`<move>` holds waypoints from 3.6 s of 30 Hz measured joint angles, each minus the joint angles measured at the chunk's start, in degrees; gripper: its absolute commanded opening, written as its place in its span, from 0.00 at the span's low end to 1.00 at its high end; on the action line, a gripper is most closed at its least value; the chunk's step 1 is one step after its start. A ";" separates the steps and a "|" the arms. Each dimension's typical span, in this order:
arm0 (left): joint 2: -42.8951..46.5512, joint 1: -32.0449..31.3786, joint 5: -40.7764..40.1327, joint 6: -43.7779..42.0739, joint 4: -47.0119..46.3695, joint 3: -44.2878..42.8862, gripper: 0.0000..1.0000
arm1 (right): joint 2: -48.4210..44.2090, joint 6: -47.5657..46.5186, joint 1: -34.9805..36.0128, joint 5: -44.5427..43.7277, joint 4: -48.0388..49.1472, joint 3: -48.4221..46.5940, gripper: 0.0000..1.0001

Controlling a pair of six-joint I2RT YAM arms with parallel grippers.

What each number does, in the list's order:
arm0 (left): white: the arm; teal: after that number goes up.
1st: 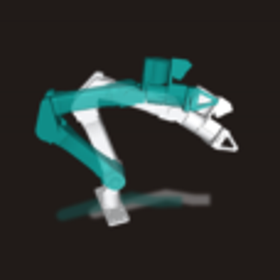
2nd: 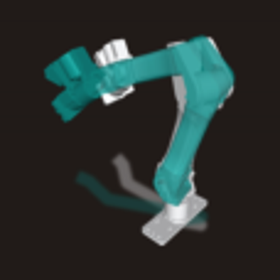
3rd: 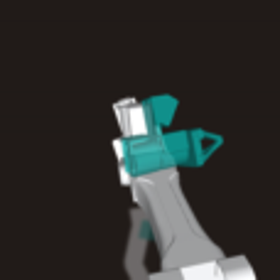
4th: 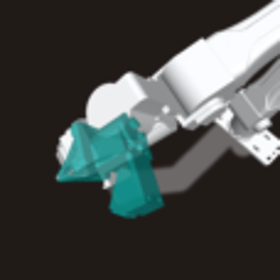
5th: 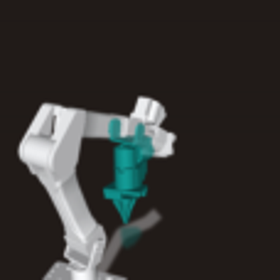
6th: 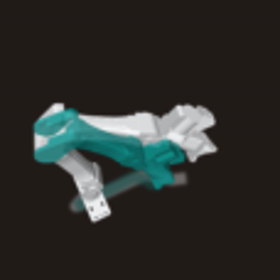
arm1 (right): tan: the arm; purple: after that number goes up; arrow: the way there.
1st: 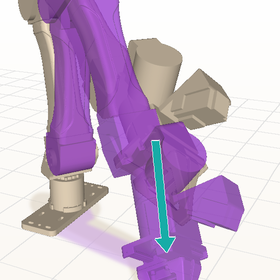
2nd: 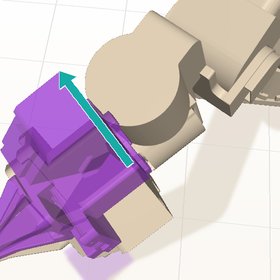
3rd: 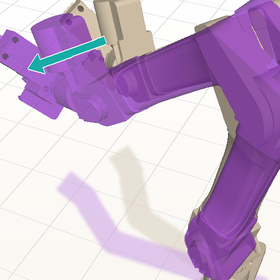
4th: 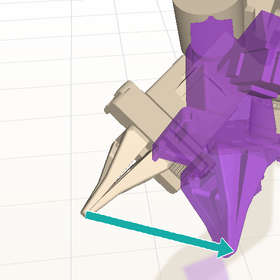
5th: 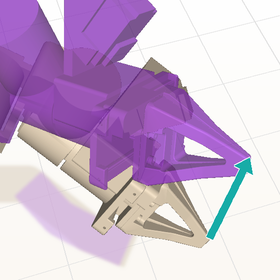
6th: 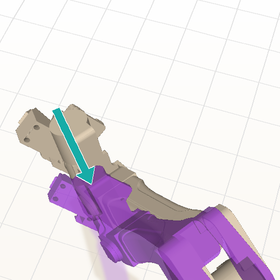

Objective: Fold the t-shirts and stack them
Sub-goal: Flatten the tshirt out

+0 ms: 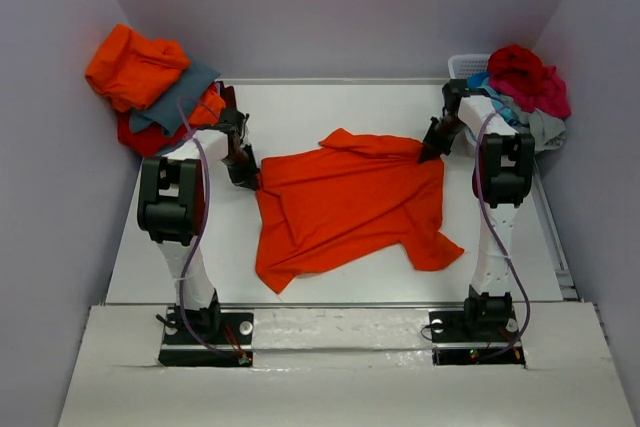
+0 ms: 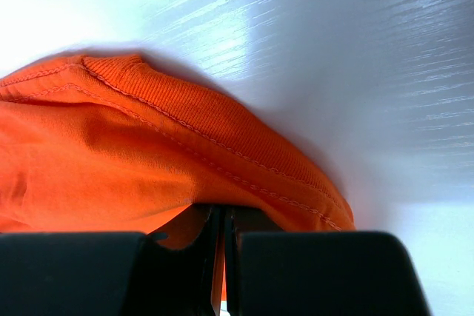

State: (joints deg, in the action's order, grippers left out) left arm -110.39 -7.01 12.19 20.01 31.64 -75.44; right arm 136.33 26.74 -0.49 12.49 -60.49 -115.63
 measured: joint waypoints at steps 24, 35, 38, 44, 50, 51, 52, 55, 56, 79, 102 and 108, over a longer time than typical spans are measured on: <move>8.22 3.04 -1.70 1.51 0.35 7.58 0.06 | -2.45 -0.94 -0.61 -0.02 2.25 4.13 0.07; 11.96 4.50 -1.44 2.12 1.40 11.26 0.06 | -4.00 -1.49 -0.90 -0.48 2.82 6.78 0.07; 13.05 4.63 -1.22 2.36 1.40 11.30 0.06 | -4.11 -1.51 -0.92 -0.48 2.86 6.93 0.07; 14.60 4.63 -0.55 3.21 1.46 12.11 0.06 | -4.22 -1.53 -0.96 -0.48 2.89 7.06 0.07; 16.35 4.63 0.50 3.69 1.97 13.68 0.06 | -5.51 -2.12 -1.25 -0.72 3.08 9.20 0.07; 16.61 4.63 0.87 3.87 2.05 14.10 0.06 | -5.66 -2.29 -1.33 -0.72 3.10 9.42 0.07; 16.87 4.63 1.25 3.91 2.05 14.60 0.06 | -5.86 -2.45 -1.38 -0.79 3.10 9.73 0.07; 17.68 4.63 2.08 4.07 2.43 15.96 0.06 | -6.40 -2.69 -1.42 -1.05 3.08 10.60 0.07; 17.90 4.63 2.38 4.07 2.62 16.26 0.06 | -6.54 -2.75 -1.42 -1.09 3.10 10.82 0.07; 11.74 4.87 2.12 3.74 1.40 4.79 0.60 | -8.24 -4.42 -1.86 1.27 2.86 12.96 0.45; 6.27 4.87 1.90 4.15 0.76 2.03 0.57 | -4.04 -4.04 7.69 5.73 1.36 -5.40 0.41; 6.29 4.87 1.90 4.42 0.59 4.57 0.57 | -0.02 -4.04 9.07 7.30 1.51 -4.52 0.40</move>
State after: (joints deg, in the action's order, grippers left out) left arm -104.09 -2.13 14.09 24.43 32.23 -70.87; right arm 136.31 22.70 8.58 19.79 -58.98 -120.16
